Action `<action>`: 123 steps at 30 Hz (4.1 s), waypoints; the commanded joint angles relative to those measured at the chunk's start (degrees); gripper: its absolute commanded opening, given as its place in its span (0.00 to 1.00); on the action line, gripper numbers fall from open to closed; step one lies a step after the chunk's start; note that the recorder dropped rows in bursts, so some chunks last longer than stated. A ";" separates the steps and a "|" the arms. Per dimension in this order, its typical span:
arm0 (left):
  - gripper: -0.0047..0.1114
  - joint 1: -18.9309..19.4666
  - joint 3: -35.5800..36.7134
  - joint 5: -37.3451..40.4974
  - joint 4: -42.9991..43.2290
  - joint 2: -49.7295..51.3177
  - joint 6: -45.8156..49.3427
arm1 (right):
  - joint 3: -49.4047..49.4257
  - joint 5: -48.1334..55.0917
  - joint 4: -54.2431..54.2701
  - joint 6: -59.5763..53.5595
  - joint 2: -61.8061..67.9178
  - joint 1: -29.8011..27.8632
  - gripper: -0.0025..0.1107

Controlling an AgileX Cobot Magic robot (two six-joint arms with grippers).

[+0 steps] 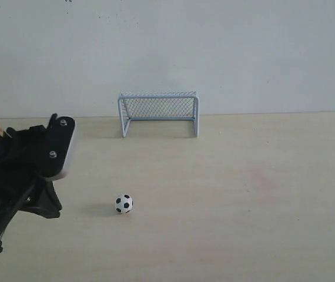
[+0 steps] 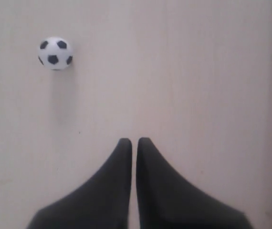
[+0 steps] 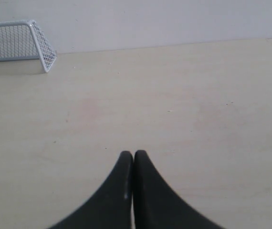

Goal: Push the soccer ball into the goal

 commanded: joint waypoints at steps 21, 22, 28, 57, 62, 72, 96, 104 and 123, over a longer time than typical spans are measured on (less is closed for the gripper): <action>0.08 -12.40 -16.09 2.77 16.44 20.98 -6.09 | -0.05 -0.33 -0.09 0.04 -0.28 -0.07 0.02; 0.08 -12.40 -16.09 2.44 16.44 21.38 -5.93 | -0.05 -0.33 -0.09 0.04 -0.28 -0.07 0.02; 0.08 -12.40 -16.09 0.11 16.09 24.04 -3.42 | -0.05 -0.33 -0.09 0.04 -0.28 -0.07 0.02; 0.08 -12.27 -16.09 -5.49 16.45 29.38 -1.21 | -0.05 -0.33 -0.09 0.04 -0.28 -0.07 0.02; 0.08 -12.19 -16.09 -6.83 18.40 29.50 -1.21 | -0.05 -0.33 -0.09 0.04 -0.28 -0.07 0.02; 0.08 -12.19 -16.09 -7.48 18.35 29.50 -2.49 | -0.05 -0.33 -0.09 0.04 -0.28 -0.07 0.02; 0.08 -12.19 -16.09 -26.67 60.31 15.69 -62.28 | -0.05 -0.47 -0.09 0.04 -0.28 -0.07 0.02; 0.08 -12.19 -10.97 -10.85 59.77 -7.15 -86.11 | -0.05 -0.47 -0.09 0.04 -0.28 -0.07 0.02; 0.08 -12.19 15.45 0.79 46.09 -61.85 -94.65 | -0.05 -0.60 -0.09 0.04 -0.28 0.04 0.02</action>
